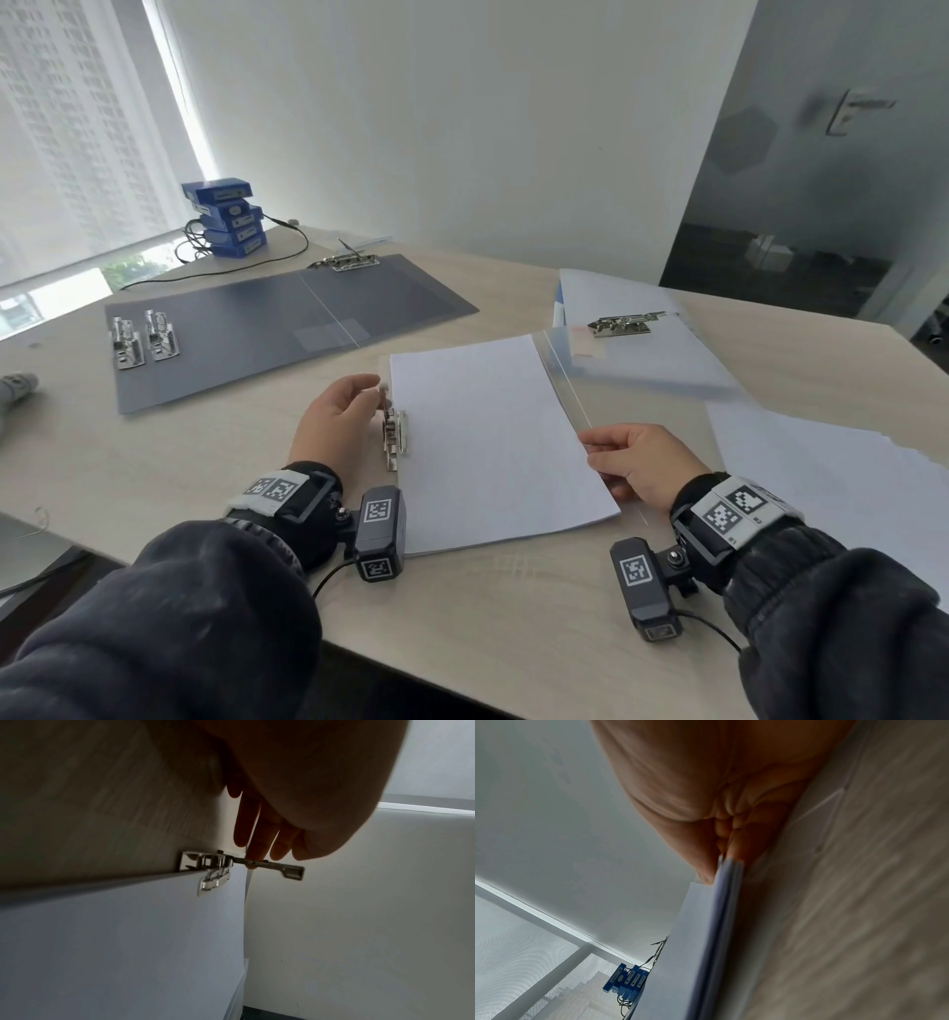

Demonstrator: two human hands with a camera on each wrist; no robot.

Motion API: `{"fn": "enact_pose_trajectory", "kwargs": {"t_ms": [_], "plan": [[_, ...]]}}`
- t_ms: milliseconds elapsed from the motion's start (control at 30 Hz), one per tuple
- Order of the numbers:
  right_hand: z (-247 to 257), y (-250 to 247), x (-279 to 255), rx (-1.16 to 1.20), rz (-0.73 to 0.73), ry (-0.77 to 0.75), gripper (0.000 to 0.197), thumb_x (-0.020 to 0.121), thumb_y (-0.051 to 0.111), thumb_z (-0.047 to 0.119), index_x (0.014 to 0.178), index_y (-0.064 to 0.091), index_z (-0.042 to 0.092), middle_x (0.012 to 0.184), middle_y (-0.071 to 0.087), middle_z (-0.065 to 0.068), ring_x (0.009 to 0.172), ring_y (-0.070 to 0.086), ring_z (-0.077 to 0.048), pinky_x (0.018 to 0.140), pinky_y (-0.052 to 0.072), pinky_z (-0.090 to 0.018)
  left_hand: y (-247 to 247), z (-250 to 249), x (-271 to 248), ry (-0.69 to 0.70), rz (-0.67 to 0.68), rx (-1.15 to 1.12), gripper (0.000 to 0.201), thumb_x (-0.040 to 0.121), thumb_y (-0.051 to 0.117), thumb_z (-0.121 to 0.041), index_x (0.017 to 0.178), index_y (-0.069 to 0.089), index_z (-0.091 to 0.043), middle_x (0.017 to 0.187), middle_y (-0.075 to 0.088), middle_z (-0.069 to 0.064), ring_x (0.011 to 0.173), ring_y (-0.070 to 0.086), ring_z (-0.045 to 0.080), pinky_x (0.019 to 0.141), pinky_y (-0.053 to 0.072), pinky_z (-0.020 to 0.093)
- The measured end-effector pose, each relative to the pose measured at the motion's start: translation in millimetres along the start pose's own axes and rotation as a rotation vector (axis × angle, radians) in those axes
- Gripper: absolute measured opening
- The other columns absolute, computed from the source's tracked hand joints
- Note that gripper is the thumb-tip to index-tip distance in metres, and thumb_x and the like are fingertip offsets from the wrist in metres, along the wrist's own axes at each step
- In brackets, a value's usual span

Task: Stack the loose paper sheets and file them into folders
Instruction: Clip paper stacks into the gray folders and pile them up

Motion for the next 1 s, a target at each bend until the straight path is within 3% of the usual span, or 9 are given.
{"fn": "enact_pose_trajectory", "kwargs": {"t_ms": [200,300,367,433,533,567,667,800,1000], "plan": [[0.0,-0.4,0.8,-0.026,0.007,-0.018,0.031,0.091,0.064,-0.003,0.104,0.071,0.024,0.092,0.068,0.001,0.067,0.062,-0.014,0.06,0.051,-0.028,-0.1,1.5,0.4,0.023,0.015,0.021,0.02,0.096,0.058,-0.036,0.088,0.074,-0.029,0.085,0.074,-0.012,0.089,0.067,0.015,0.087,0.053,0.042],[0.4,-0.3,0.2,-0.026,0.005,-0.02,0.03,0.091,0.064,-0.002,0.102,0.071,0.025,0.092,0.068,0.0,0.067,0.063,-0.014,0.063,0.052,-0.03,-2.6,10.9,3.5,-0.038,0.063,0.117,0.02,0.085,0.057,-0.052,0.097,0.072,-0.046,0.091,0.074,-0.02,0.096,0.069,0.015,0.093,0.056,0.045],[0.7,-0.1,-0.3,-0.025,0.006,-0.018,0.03,0.091,0.064,-0.002,0.103,0.071,0.025,0.092,0.068,0.0,0.067,0.063,-0.014,0.063,0.052,-0.03,-5.2,16.6,6.3,-0.072,0.103,0.219,0.035,0.079,0.053,-0.063,0.111,0.065,-0.058,0.109,0.07,-0.026,0.114,0.062,0.014,0.105,0.049,0.047],[0.8,0.5,-1.1,-0.023,0.007,-0.016,0.03,0.091,0.064,-0.002,0.105,0.071,0.023,0.092,0.068,0.0,0.066,0.062,-0.014,0.062,0.051,-0.03,-6.0,13.5,6.0,-0.086,0.148,0.323,0.044,0.082,0.052,-0.066,0.124,0.06,-0.056,0.127,0.063,-0.024,0.131,0.05,0.02,0.115,0.037,0.048],[0.8,0.5,-1.5,-0.024,0.004,-0.009,0.031,0.091,0.064,-0.002,0.112,0.072,0.018,0.092,0.069,0.001,0.066,0.063,-0.014,0.064,0.051,-0.031,-5.1,0.3,3.2,-0.098,0.237,0.411,0.019,0.091,0.052,-0.059,0.107,0.062,-0.058,0.126,0.054,-0.017,0.139,0.042,0.021,0.123,0.021,0.045],[0.9,0.4,-1.8,-0.022,0.005,-0.008,0.031,0.091,0.064,-0.002,0.113,0.072,0.018,0.092,0.069,0.001,0.066,0.062,-0.014,0.064,0.051,-0.031,-4.0,-1.3,3.6,-0.072,0.297,0.438,0.02,0.094,0.051,-0.057,0.111,0.062,-0.058,0.13,0.049,-0.018,0.145,0.035,0.02,0.125,0.015,0.041],[2.1,0.3,-3.1,-0.027,0.004,-0.01,0.031,0.091,0.064,-0.003,0.113,0.072,0.018,0.09,0.068,0.001,0.066,0.061,-0.014,0.062,0.051,-0.029,-6.2,5.1,11.1,-0.056,0.355,0.477,0.044,0.106,0.041,-0.044,0.149,0.046,-0.035,0.149,0.031,-0.026,0.154,0.015,0.009,0.123,0.003,0.033],[5.0,1.2,-4.6,-0.034,0.005,-0.018,0.03,0.091,0.063,-0.004,0.109,0.07,0.02,0.089,0.066,0.001,0.063,0.06,-0.012,0.058,0.05,-0.026,-13.6,14.1,20.9,-0.139,0.409,0.314,0.079,0.075,0.061,-0.057,0.15,0.046,-0.033,0.162,0.028,-0.016,0.154,0.012,0.007,0.127,0.003,0.041],[7.6,2.2,-7.2,-0.017,0.003,-0.012,0.031,0.092,0.061,-0.006,0.11,0.07,0.017,0.088,0.066,-0.001,0.063,0.061,-0.013,0.055,0.053,-0.024,-7.5,0.3,18.3,-0.038,0.566,0.65,0.065,0.105,0.05,-0.033,0.161,0.021,-0.022,0.169,0.007,-0.008,0.156,-0.004,0.011,0.126,0.0,0.037]]}}
Point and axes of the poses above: each hand's wrist, its own x-axis towards the middle knuckle, its own y-axis out of the palm, z = x × y, the point moved 2 cm from there along x, towards the middle knuckle
